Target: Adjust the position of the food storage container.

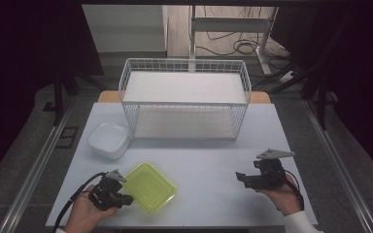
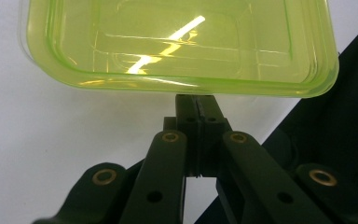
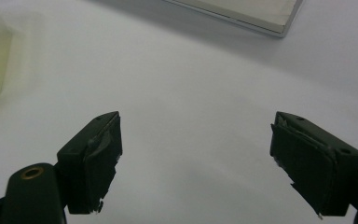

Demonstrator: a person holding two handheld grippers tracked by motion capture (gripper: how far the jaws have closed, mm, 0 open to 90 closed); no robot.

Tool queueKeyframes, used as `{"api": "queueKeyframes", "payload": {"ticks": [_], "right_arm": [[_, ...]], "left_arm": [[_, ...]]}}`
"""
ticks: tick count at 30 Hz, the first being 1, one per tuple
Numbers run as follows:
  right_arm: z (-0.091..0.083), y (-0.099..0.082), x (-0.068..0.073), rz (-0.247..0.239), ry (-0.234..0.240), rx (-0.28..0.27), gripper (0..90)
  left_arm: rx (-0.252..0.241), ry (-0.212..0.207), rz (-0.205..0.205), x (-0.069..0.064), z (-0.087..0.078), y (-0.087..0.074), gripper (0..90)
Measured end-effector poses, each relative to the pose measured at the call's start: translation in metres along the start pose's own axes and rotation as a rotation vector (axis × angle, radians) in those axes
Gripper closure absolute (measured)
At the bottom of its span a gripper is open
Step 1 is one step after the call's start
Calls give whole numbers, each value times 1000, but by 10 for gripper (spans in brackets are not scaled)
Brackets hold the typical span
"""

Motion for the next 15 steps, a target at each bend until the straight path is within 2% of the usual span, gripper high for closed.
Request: {"api": "queueKeyframes", "payload": {"ticks": [6, 15], "right_arm": [[1, 0, 0, -2, 1, 2, 171], [3, 0, 2, -7, 4, 9, 171]], "left_arm": [[11, -5, 24, -7, 7, 8, 900], [6, -21, 30, -15, 23, 30, 900]]}}
Point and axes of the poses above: each handheld gripper's, and its own axes: z roughly forward along the jaws, y roughly out of its top, x roughly to its left, the point moved 10 cm from there along z, roughly forward along the jaws, and after that the axes turned 15 degrees about -z, right-handed, at the moved point
